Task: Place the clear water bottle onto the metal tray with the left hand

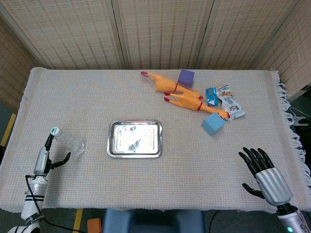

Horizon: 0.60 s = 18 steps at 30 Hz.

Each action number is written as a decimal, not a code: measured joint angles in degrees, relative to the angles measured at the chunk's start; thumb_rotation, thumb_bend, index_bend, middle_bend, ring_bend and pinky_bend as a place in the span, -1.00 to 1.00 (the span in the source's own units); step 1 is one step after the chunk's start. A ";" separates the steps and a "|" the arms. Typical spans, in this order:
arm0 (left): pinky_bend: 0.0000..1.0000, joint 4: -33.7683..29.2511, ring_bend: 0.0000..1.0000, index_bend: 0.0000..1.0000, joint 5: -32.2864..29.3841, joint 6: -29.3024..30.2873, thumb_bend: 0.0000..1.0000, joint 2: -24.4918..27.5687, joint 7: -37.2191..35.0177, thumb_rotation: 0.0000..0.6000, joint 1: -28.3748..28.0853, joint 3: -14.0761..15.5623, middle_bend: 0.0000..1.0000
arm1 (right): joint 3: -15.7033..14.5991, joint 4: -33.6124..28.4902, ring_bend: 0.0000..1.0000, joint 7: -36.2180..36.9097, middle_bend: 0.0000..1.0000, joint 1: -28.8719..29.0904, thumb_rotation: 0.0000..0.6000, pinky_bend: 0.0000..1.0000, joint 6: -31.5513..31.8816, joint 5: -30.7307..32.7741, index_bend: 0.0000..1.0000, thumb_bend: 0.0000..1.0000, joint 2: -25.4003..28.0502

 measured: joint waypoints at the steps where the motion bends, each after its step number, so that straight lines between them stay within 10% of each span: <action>1: -0.93 0.42 -1.00 -1.00 -0.13 -0.23 -0.37 -0.36 0.63 1.00 -0.27 -0.09 -1.00 | -0.03 0.00 -1.00 0.09 -1.00 -0.04 1.00 -1.00 0.11 -0.07 -1.00 -0.82 0.05; 18: -0.92 2.65 -1.00 -1.00 -1.96 -4.68 -0.36 -2.62 1.00 1.00 -3.47 -1.19 -1.00 | -0.07 0.01 -1.00 0.36 -1.00 -0.15 1.00 -1.00 -0.04 0.17 -1.00 -0.82 0.32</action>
